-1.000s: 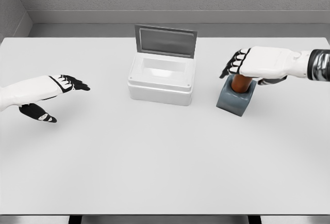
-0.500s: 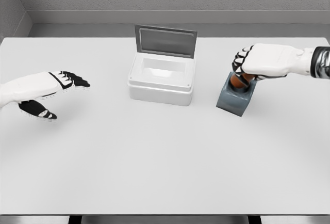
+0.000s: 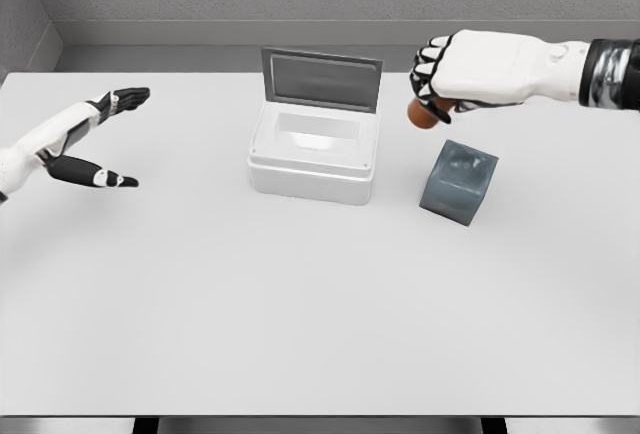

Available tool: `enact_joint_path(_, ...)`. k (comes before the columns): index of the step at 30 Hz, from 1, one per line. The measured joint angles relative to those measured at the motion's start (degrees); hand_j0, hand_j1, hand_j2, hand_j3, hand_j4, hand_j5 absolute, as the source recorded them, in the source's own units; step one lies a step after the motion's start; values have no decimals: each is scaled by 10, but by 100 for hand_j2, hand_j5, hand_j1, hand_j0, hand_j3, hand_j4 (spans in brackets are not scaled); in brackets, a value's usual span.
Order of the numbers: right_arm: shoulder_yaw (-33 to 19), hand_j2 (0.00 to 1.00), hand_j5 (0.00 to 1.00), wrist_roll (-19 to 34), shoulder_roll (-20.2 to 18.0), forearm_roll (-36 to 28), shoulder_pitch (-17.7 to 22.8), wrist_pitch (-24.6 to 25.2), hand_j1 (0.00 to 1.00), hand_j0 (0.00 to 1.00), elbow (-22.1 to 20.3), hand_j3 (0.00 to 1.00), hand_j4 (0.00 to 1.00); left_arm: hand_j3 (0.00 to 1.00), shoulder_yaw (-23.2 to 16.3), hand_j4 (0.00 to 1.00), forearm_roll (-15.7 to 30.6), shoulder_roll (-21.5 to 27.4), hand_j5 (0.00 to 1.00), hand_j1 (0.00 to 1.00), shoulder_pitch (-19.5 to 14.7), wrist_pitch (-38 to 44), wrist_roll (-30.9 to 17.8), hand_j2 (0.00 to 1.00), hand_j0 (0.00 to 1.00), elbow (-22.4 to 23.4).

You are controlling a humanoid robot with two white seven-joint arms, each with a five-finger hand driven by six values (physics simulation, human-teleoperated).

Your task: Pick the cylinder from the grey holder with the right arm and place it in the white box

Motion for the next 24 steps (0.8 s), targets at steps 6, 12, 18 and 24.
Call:
enact_joint_path(6,28,14,14,0,34,0,-14,0,14,14,-9,14,14,100,-7,100,22,-55,100,100,-19,0,0,100,100,49)
enact_joint_path(12,46,14,14,-1,45,-1,-22,0,14,14,-24,14,14,100,-8,100,-6,-75,100,100,-19,0,0,100,100,64)
enact_joint_path(18,58,14,14,-1,63,0,-33,0,14,14,-19,14,14,100,-8,100,-15,-75,100,100,-19,0,0,100,100,73)
enact_joint_path(24,62,14,14,-1,82,5,-39,1,14,14,19,14,14,100,-7,100,-17,-73,100,100,-18,0,0,100,100,87)
